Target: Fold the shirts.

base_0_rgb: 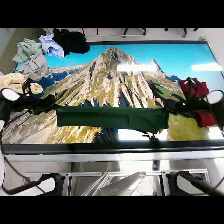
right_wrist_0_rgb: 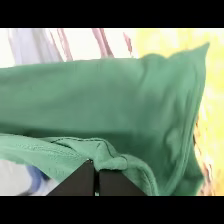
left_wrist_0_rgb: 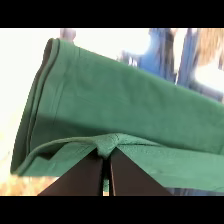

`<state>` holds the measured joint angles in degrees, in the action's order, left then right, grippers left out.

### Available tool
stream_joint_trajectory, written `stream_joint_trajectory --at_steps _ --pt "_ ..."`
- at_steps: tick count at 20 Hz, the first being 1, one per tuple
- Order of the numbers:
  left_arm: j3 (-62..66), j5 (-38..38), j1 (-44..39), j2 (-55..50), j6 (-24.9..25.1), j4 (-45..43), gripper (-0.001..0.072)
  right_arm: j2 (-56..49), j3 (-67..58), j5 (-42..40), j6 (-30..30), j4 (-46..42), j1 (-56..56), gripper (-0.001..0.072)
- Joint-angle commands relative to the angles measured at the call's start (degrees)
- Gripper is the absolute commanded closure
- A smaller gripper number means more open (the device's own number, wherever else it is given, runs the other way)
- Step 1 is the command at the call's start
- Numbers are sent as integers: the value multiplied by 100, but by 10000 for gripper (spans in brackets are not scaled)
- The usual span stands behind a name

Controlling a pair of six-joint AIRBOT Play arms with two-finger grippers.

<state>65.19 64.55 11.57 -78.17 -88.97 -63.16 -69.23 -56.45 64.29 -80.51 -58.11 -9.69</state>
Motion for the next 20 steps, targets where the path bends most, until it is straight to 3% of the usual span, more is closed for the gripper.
stream_joint_trajectory --at_steps 1,6,11,13,14,15,16,17,18,20 --pt "660 352 -155 -953 221 -28 694 -898 -310 -44 37 -13 155 686" --pt "1261 605 -243 -1823 254 -13 695 -1318 -313 -610 37 33 332 685" --pt "1679 745 -181 -1910 258 -31 694 -1322 -313 -907 37 33 315 684" --pt "1746 758 -153 -1910 260 -26 694 -1322 -315 -1032 37 52 313 639" --pt "1746 793 -140 -1910 260 -24 694 -1320 -323 -1034 37 52 313 398" --pt "1746 885 -131 -1910 260 -17 694 -1316 -323 -1025 37 52 313 -8" --pt "1753 1040 -122 -1904 273 -24 616 -1300 -341 -946 42 44 308 4" --pt "1801 1185 -90 -1895 280 -31 262 -1272 -422 -697 55 24 262 4" --pt "1904 1340 -26 -1878 225 -28 22 -1222 -533 -354 131 24 149 5" --pt "2179 1508 164 -1749 229 -28 21 -1051 -726 378 216 24 -247 5"
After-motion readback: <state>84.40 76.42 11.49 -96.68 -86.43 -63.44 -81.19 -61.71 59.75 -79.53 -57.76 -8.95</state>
